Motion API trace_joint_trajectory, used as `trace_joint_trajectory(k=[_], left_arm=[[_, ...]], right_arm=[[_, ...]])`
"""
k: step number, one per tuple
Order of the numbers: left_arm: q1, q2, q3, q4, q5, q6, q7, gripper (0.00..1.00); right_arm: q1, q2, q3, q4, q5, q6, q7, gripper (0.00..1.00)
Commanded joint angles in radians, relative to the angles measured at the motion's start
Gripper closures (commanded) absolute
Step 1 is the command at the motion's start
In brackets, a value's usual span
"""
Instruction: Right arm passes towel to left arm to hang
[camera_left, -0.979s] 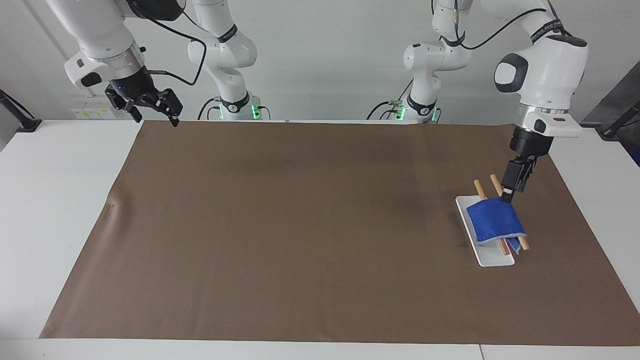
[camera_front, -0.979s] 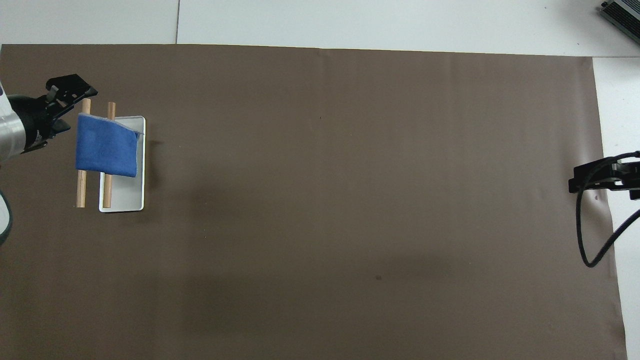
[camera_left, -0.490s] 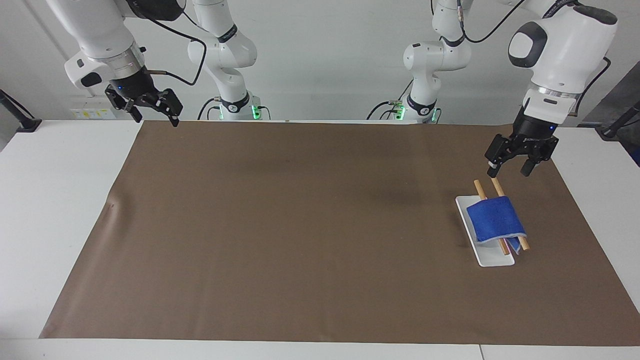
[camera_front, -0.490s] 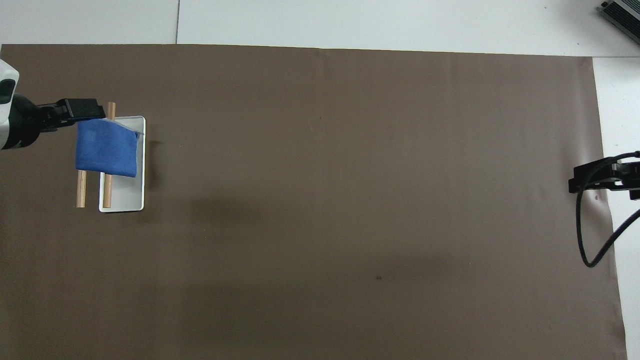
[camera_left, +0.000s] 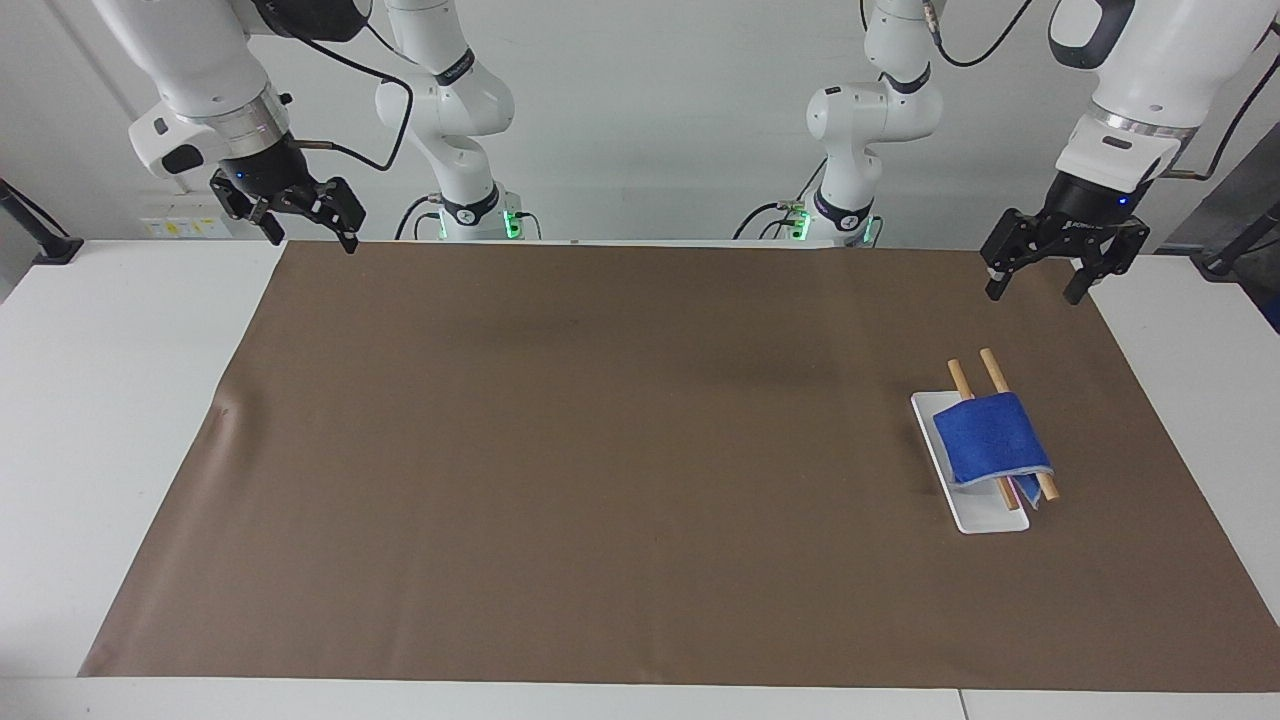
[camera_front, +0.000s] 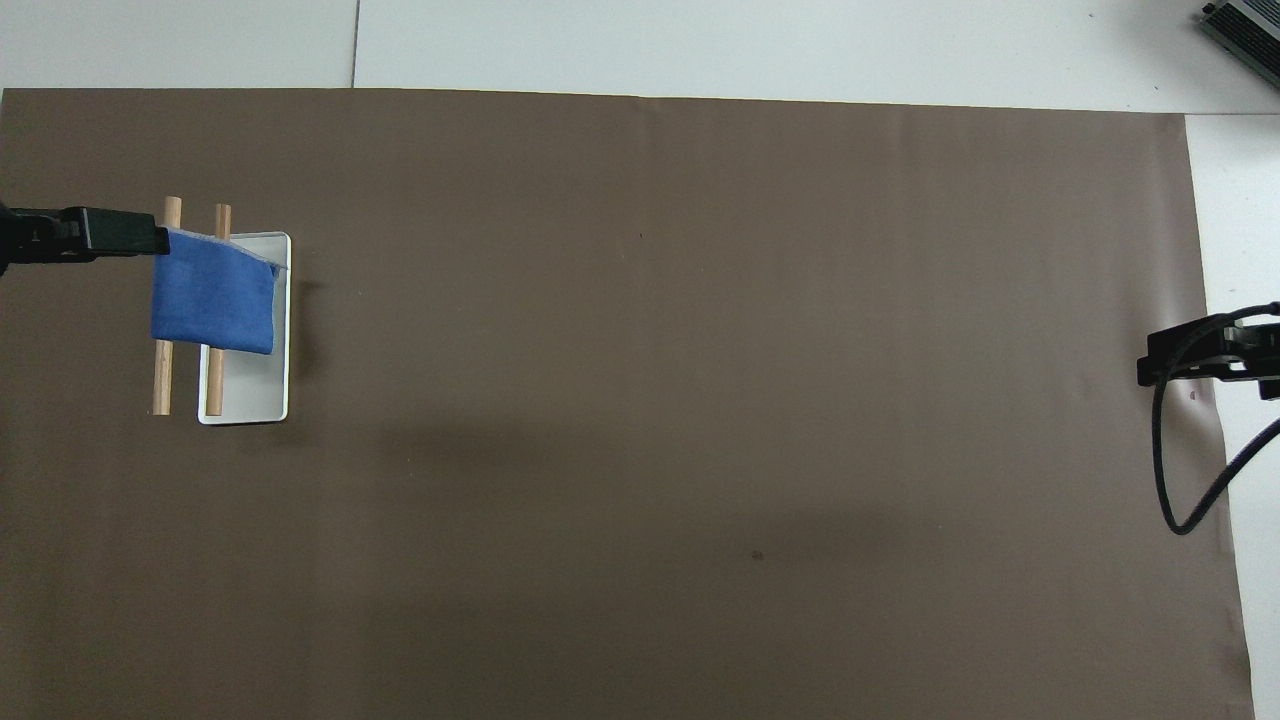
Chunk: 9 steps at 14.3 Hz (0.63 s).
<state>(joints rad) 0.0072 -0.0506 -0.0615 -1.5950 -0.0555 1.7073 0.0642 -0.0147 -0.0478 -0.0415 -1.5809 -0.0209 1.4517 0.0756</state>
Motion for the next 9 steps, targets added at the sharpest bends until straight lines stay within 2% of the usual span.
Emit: trace_joint_trajectory(k=[1,4,9], left_arm=[[-0.006,0.003,0.009,0.041,0.028,-0.109,0.026,0.00],[-0.004,0.003,0.008,0.044,0.043,-0.141,0.089,0.00],[-0.009,0.003,0.011,0.050,0.040,-0.159,0.091,0.00]], right_arm=[[-0.007,-0.026,0.003,-0.028,0.003,0.003,-0.020,0.00],[-0.007,-0.024,0.003,-0.028,0.003,0.001,-0.020,0.00],[-0.004,-0.026,0.003,-0.028,0.004,-0.007,-0.020,0.00]])
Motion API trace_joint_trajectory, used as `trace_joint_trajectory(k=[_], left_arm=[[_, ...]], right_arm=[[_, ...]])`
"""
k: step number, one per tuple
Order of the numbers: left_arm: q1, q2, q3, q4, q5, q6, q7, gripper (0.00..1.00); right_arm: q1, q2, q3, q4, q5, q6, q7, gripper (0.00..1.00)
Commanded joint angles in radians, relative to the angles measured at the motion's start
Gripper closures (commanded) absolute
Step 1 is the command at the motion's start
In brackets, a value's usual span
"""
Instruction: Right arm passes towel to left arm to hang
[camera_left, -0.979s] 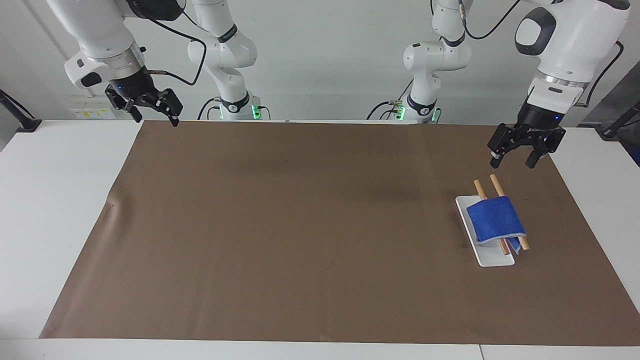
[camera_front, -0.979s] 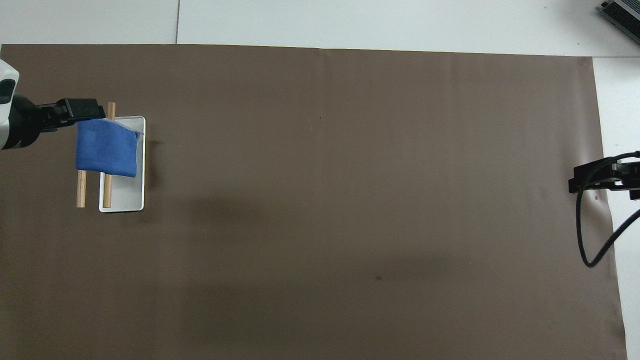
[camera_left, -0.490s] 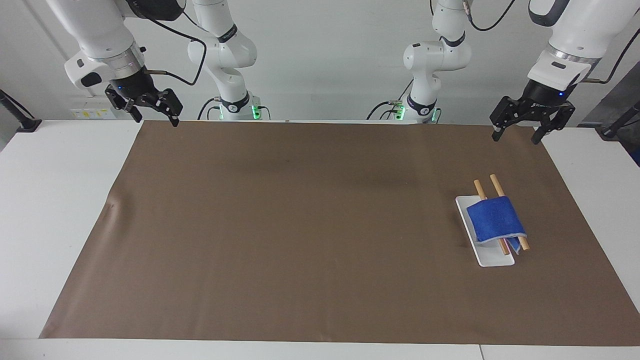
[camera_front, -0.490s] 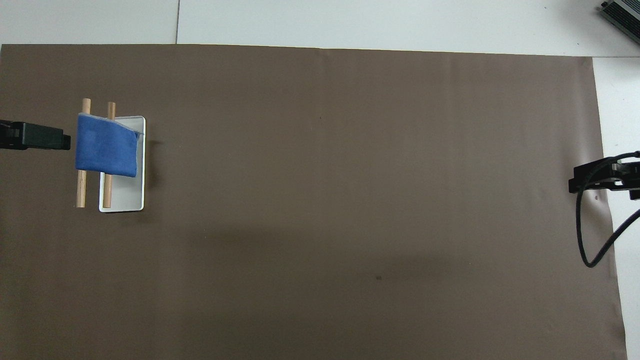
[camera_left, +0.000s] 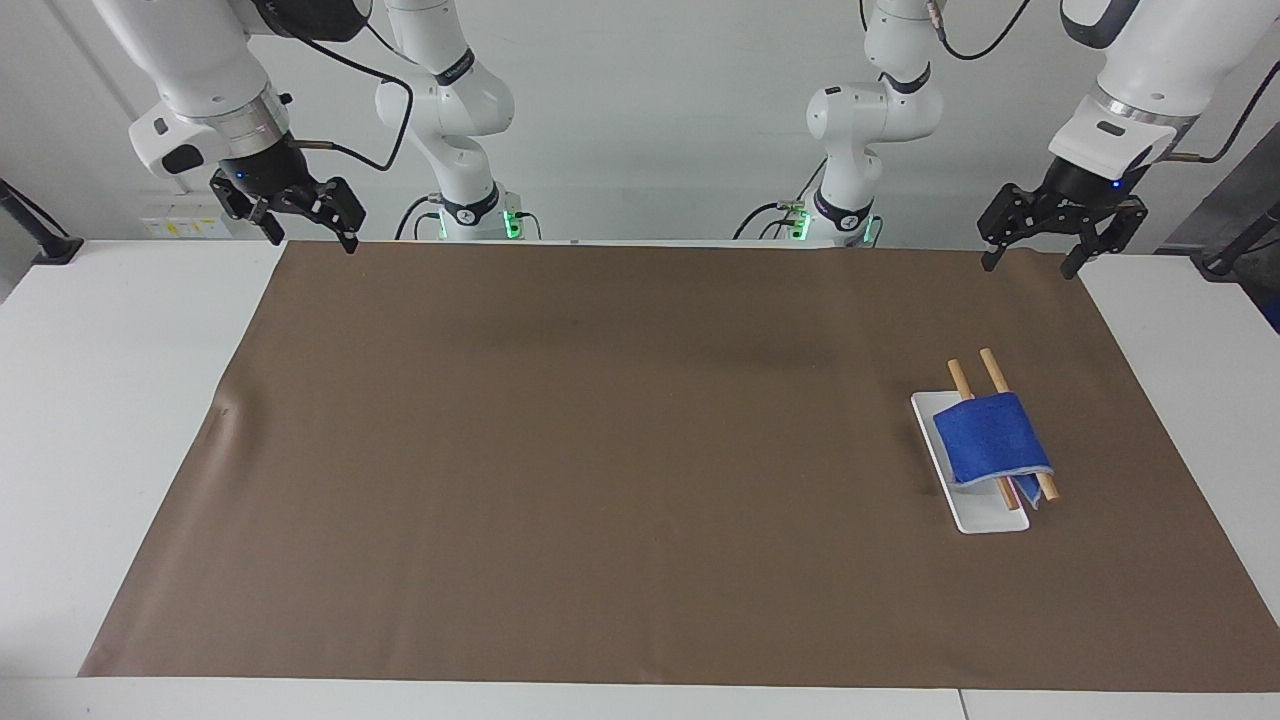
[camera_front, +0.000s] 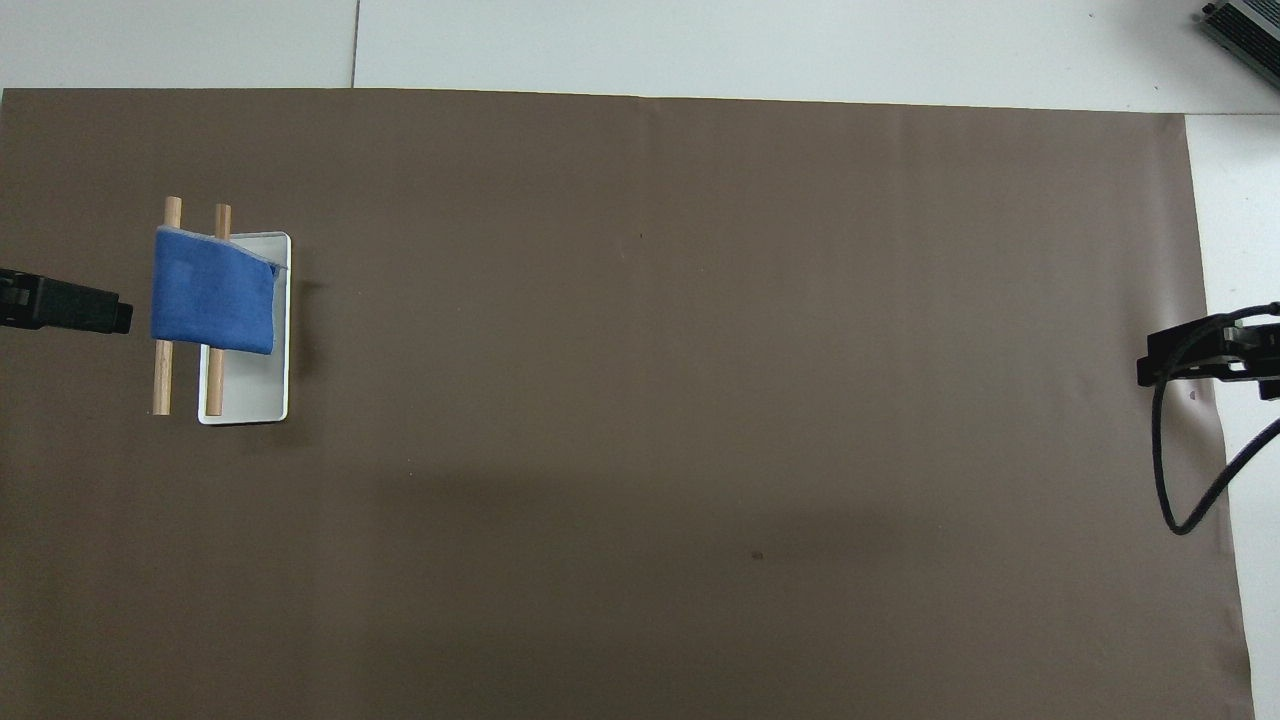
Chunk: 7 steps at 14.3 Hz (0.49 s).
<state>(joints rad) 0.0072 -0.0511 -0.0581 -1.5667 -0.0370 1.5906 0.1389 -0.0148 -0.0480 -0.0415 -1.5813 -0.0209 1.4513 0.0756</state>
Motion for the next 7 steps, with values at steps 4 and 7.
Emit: trace_joint_trajectory(k=[4,7], left_arm=[[-0.050,-0.015,0.026,0.020,0.022,-0.053,0.039,0.00],[-0.061,-0.026,0.047,0.013,0.019,-0.054,0.041,0.00]], right_arm=[[-0.001,-0.026,0.005,-0.029,0.012,0.017,-0.014,0.00],[-0.001,-0.024,0.005,-0.031,0.044,0.040,-0.010,0.00]])
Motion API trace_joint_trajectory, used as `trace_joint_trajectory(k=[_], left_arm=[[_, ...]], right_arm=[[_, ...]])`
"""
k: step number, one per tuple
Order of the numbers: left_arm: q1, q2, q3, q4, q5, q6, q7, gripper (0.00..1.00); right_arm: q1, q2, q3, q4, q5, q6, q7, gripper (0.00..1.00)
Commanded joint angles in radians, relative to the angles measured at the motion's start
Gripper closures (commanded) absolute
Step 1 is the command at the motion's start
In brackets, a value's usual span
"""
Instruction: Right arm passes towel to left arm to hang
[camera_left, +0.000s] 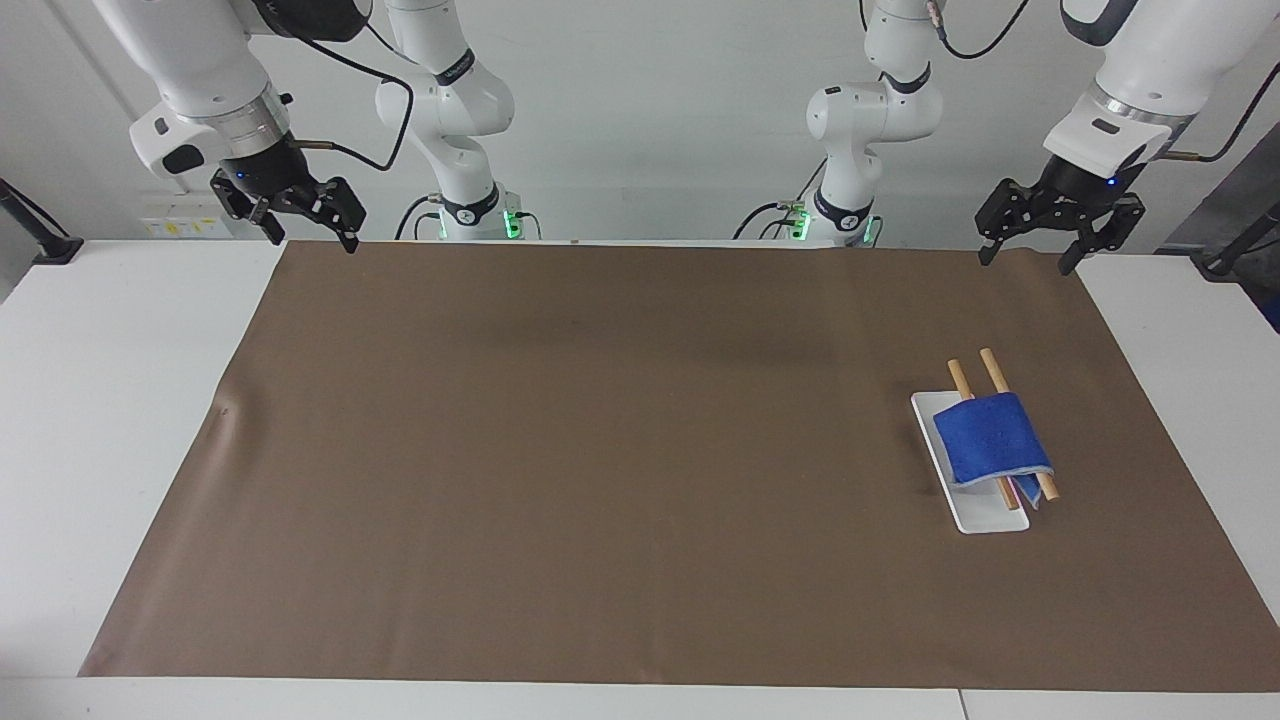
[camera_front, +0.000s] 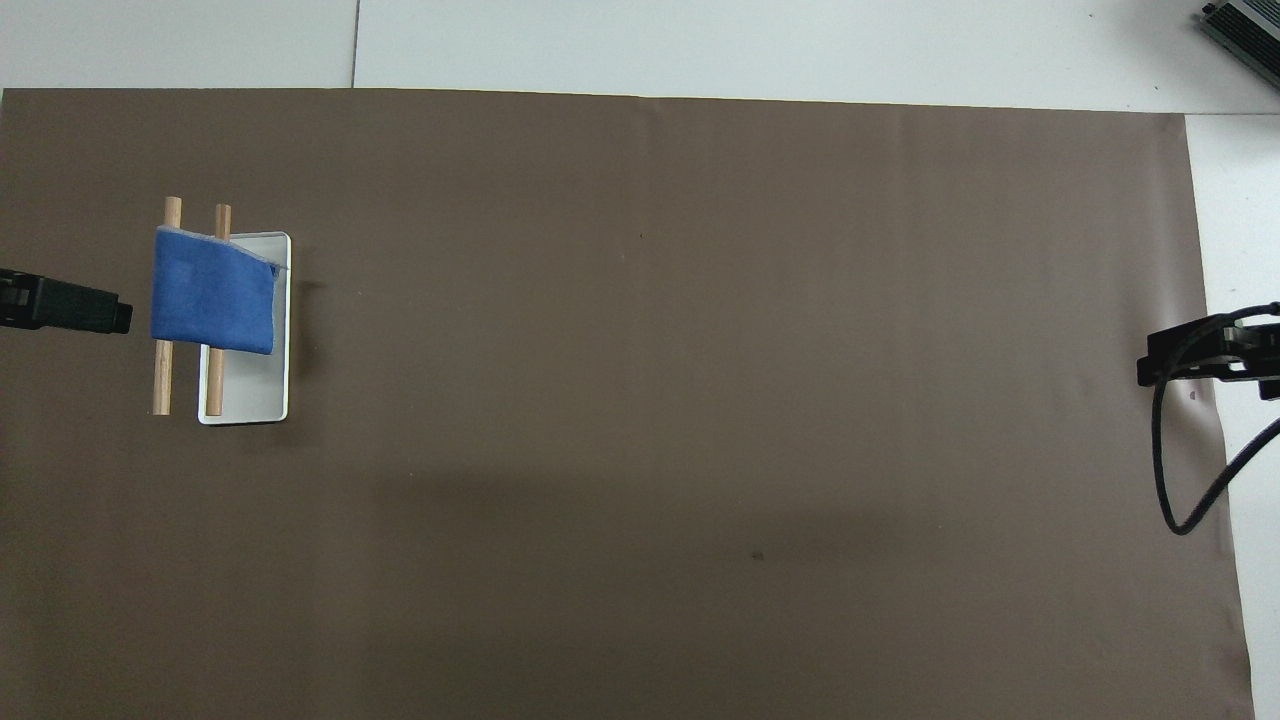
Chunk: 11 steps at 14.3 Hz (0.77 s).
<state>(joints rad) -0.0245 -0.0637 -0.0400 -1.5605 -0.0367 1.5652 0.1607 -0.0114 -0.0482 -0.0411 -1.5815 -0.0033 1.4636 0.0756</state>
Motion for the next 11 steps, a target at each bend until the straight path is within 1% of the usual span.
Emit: trace_joint_trajectory(k=[1,3,4,11], left_arm=[[-0.046,-0.015,0.035,0.004,0.018,-0.030,0.019,0.00],[-0.087,-0.016,0.081,0.004,0.020,-0.046,0.017,0.00],[-0.092,-0.016,0.086,0.004,0.020,-0.060,0.016,0.00],[-0.077,-0.022,0.084,-0.016,0.021,-0.085,0.016,0.00]], right_arm=[[-0.004,-0.024,0.004,-0.032,0.026,0.035,-0.010,0.00],[-0.004,-0.024,0.004,-0.031,0.026,0.035,-0.008,0.00],[-0.004,-0.024,0.004,-0.029,0.026,0.037,-0.008,0.00],[-0.008,-0.024,0.003,-0.029,0.026,0.024,-0.017,0.00]])
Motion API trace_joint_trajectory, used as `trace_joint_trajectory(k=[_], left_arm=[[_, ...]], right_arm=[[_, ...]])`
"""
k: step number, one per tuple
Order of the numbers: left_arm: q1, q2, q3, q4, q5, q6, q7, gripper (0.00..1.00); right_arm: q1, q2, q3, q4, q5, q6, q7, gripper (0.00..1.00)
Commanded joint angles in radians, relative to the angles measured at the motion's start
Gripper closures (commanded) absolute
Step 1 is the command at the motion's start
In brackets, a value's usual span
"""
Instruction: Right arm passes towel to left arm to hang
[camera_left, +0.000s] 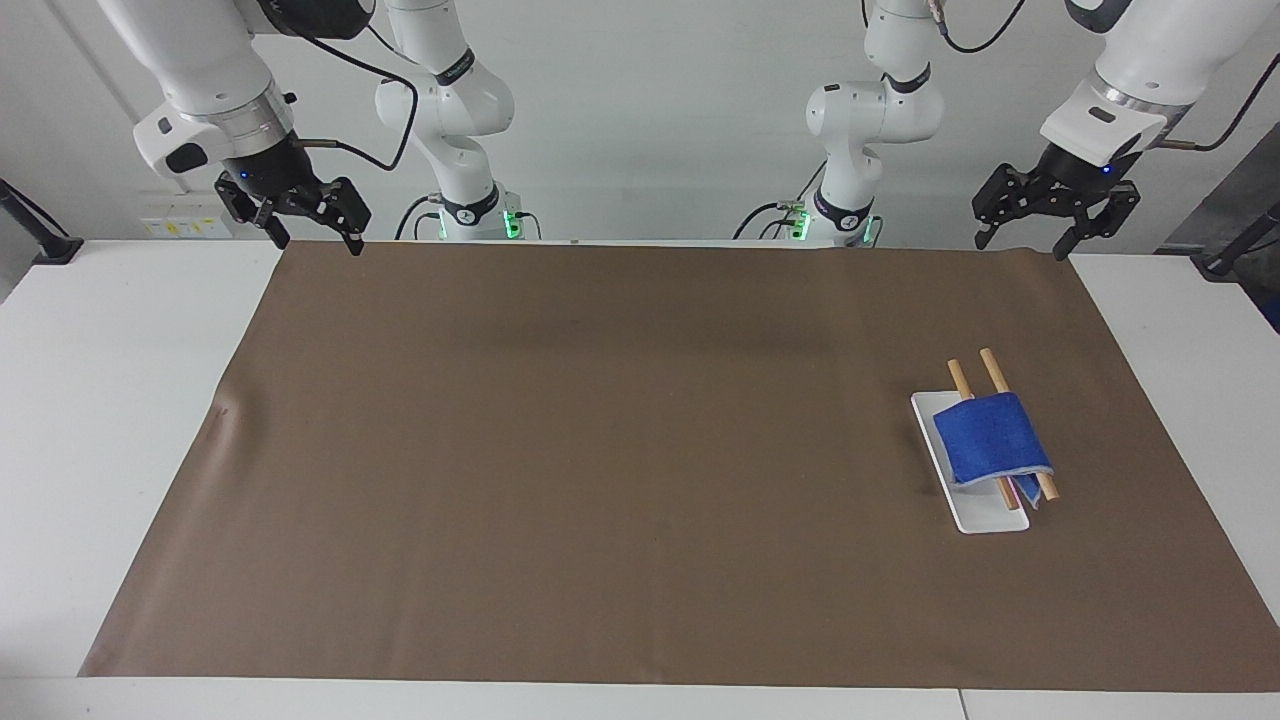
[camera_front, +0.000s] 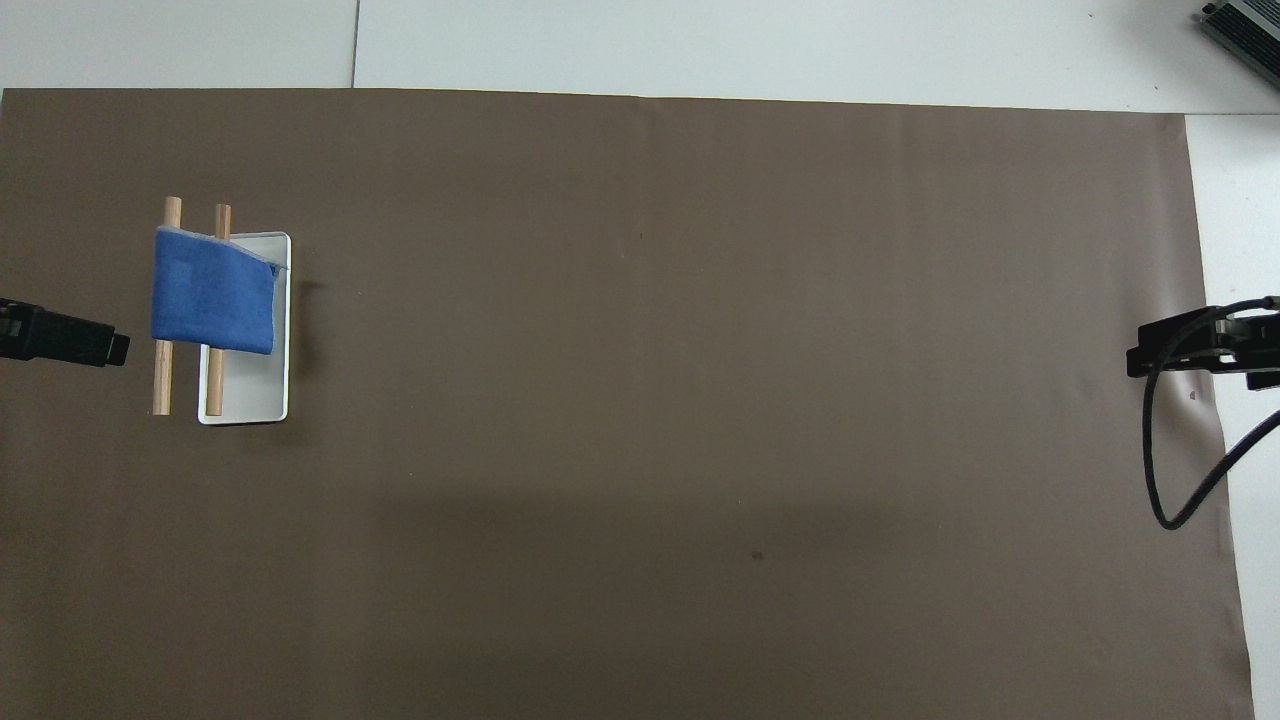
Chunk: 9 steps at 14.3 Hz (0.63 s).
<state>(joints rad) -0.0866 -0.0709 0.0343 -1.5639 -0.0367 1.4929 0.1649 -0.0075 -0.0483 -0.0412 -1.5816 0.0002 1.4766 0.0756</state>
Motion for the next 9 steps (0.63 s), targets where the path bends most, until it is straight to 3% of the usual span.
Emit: trace_joint_trajectory(k=[1,9], left_arm=[[-0.015,-0.010,0.009,-0.009,0.023,-0.013,0.012,0.00],[-0.028,0.005,-0.005,0.004,0.037,0.000,0.012,0.00]], right_arm=[[-0.016,-0.024,0.003,-0.029,0.023,0.013,-0.017,0.00],[-0.016,-0.024,0.003,-0.029,0.023,0.011,-0.017,0.00]])
